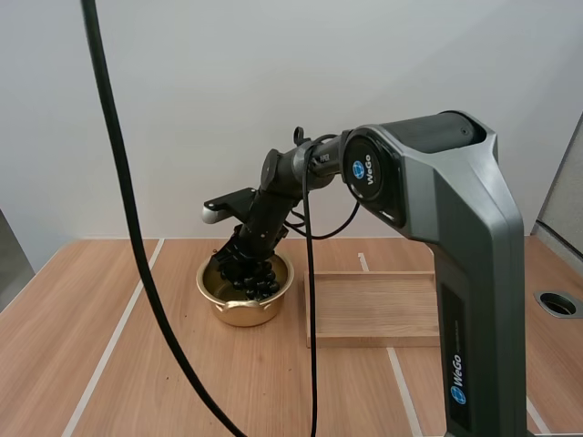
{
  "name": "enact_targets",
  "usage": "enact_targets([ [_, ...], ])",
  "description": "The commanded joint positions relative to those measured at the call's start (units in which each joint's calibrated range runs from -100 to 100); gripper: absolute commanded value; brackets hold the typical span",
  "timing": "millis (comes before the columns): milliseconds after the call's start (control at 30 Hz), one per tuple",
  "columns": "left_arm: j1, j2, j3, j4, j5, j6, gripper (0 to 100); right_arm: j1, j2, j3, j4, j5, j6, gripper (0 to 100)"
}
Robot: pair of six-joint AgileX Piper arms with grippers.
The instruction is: Open the pot, put the grape inside, and close it
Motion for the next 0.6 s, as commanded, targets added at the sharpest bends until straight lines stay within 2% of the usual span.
enact_targets([
  [0,-0.10,-0.31,-0.44,0.28,-1.85,0.05,0,0.10,0.59,0.07,-2.28,4.40,0.84,0],
  [567,-0.10,-0.31,-0.44,0.28,-1.85,0.05,0,0.10,6.96,0.07,-4.03,5.66,1.22,0],
])
